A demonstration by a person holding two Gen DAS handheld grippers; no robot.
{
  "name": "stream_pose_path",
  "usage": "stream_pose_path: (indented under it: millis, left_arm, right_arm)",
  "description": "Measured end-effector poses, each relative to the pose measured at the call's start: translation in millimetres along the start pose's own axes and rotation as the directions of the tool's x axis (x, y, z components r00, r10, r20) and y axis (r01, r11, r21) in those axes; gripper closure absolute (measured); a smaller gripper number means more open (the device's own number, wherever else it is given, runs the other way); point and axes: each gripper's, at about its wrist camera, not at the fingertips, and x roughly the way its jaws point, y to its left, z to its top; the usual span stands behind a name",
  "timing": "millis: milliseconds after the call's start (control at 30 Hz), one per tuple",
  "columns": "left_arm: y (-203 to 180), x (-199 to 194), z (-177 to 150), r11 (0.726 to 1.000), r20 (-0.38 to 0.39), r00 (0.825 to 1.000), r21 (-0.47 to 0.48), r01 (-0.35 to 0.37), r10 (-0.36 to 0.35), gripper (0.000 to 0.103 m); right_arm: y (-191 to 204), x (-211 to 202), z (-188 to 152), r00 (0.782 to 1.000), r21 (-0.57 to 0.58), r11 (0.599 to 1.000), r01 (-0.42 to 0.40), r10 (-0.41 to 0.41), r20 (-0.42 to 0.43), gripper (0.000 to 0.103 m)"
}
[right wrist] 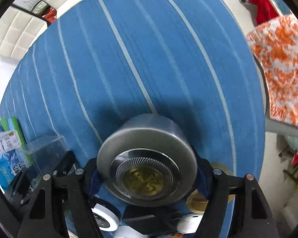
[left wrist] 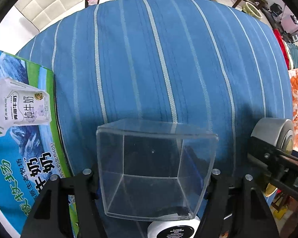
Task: Organize rigid objects
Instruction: 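Carry the acrylic cube with the left tool while the right tool carries the silver tin into the box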
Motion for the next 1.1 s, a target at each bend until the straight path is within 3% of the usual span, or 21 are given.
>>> stream_pose_path:
  millis: [200, 700, 933, 1100]
  left_arm:
    - [7, -11, 11, 1.000, 0.008, 1.000, -0.013, -0.002, 0.002, 0.041]
    - [0, -77, -31, 1.000, 0.150, 0.988, 0.006, 0.027, -0.027, 0.041]
    - [42, -125, -52, 0.998, 0.234, 0.970, 0.003, 0.067, -0.065, 0.041]
    - [80, -166, -70, 0.998, 0.308, 0.950, -0.006, 0.059, -0.054, 0.041]
  right_arm:
    - [-2, -6, -4, 1.000, 0.007, 1.000, 0.016, -0.016, 0.023, 0.028]
    - [15, -84, -56, 0.991, -0.039, 0.999, -0.027, 0.032, 0.133, 0.029]
    - [63, -139, -94, 0.975, -0.129, 0.990, -0.054, 0.080, 0.206, 0.029]
    - [115, -169, -126, 0.962, -0.203, 0.977, -0.065, 0.115, 0.247, 0.029]
